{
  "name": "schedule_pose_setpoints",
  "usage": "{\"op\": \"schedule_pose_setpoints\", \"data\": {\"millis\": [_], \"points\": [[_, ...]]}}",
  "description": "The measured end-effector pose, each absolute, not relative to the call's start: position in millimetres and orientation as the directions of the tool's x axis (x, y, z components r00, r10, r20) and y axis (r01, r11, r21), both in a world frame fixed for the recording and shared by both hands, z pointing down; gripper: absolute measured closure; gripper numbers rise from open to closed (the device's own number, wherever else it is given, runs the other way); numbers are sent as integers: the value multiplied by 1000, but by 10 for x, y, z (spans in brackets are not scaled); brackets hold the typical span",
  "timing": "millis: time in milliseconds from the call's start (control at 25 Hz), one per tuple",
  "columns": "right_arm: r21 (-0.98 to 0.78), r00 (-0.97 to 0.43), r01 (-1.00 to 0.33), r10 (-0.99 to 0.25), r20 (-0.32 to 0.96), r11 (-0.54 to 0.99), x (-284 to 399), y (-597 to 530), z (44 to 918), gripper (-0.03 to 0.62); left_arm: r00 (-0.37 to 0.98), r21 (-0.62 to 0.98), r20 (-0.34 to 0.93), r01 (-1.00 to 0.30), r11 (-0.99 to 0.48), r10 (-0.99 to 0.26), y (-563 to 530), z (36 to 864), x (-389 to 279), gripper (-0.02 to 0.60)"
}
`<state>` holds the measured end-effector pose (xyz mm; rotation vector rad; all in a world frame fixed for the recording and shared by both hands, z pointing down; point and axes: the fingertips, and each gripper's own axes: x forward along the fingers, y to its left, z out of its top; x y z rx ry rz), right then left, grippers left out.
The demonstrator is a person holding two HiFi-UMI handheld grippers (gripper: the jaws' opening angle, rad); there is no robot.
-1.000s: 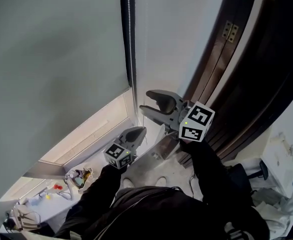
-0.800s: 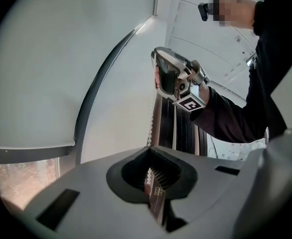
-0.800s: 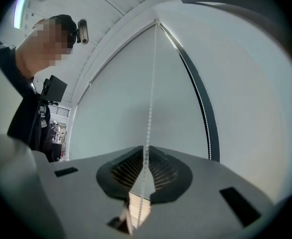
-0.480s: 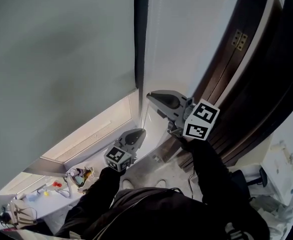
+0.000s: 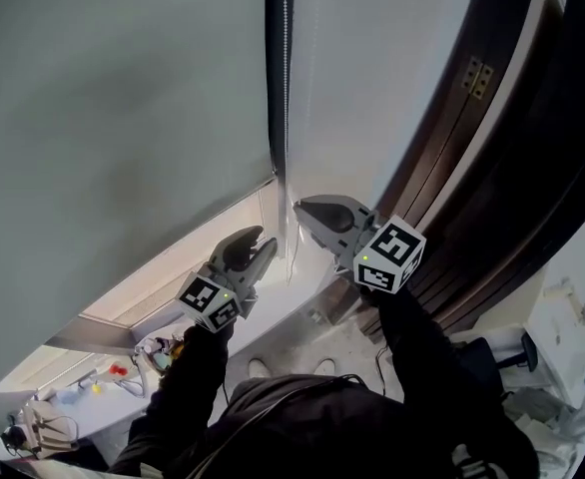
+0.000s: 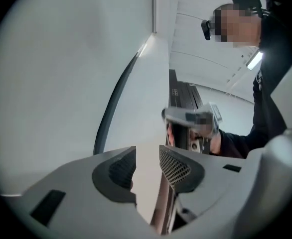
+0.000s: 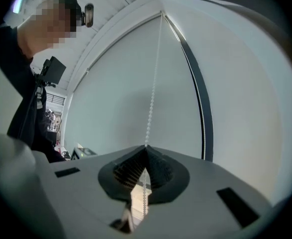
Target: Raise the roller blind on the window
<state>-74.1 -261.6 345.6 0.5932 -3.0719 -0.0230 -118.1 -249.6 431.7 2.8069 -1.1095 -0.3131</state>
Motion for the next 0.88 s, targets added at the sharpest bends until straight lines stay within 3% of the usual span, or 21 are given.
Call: {"op": "schedule_pose_setpoints", "data": {"millis": [360,880], "points": [[-161,-915,-359,-313,255,919,-907,-2316,5331,588,758,70,-182,-625,-777,-626,-2449,3772,-910,410],[-167,-928,-317,-269,259,934,-976,-2197,5401,588,793,82,-162,-582,-809,-587,-2557,3542,-825,419]]}}
